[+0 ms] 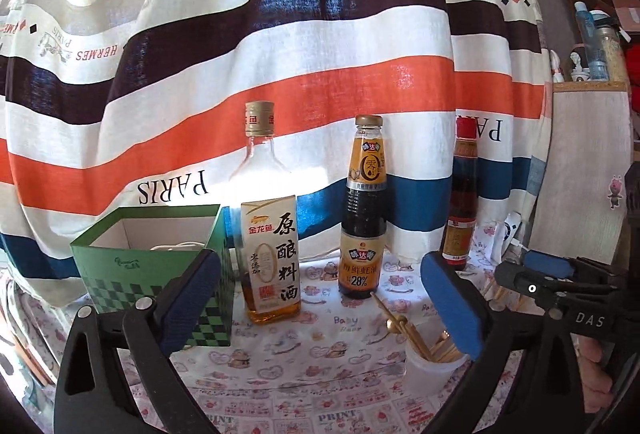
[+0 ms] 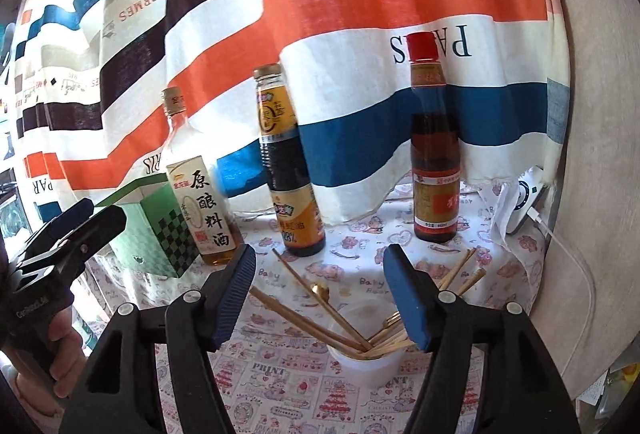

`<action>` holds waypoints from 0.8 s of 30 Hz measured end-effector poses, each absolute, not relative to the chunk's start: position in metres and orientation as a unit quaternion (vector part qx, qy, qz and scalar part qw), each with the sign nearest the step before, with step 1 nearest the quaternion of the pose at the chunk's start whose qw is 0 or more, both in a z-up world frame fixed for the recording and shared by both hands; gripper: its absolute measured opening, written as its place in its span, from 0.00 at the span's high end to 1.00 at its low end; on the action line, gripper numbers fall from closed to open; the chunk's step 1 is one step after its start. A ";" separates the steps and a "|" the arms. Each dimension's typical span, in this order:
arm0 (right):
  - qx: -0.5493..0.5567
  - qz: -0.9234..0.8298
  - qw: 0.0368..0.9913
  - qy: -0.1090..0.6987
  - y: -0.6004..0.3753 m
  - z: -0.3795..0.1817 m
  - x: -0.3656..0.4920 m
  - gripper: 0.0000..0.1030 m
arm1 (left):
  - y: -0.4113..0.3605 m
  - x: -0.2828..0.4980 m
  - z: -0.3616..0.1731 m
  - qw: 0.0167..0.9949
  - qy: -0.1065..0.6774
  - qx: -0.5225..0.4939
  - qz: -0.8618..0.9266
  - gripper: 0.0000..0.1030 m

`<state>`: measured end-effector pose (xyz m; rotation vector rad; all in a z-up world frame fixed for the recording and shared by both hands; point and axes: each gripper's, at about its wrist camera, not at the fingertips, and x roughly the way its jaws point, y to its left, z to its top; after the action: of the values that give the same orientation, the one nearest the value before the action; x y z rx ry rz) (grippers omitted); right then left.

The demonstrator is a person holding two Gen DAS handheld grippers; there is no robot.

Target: Organize utensils

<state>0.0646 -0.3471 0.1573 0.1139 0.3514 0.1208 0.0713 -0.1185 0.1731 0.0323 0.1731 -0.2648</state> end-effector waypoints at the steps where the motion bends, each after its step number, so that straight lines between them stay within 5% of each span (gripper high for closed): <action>1: 0.049 0.059 0.983 0.168 -0.342 0.154 0.062 0.29 | -0.113 0.065 0.170 0.988 0.084 0.020 -0.128 0.00; 7: 0.068 0.087 0.976 0.190 -0.324 0.132 0.047 0.17 | -0.077 0.036 0.143 0.992 0.077 0.026 -0.096 0.00; 24: 0.010 -0.022 0.982 0.185 -0.287 0.033 0.009 0.17 | -0.037 0.001 0.029 0.991 0.115 0.039 -0.056 0.00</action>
<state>0.0093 -0.2869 0.0326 0.0196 0.3731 -0.0447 0.0013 -0.0370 0.0292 0.0789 0.2314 -0.1119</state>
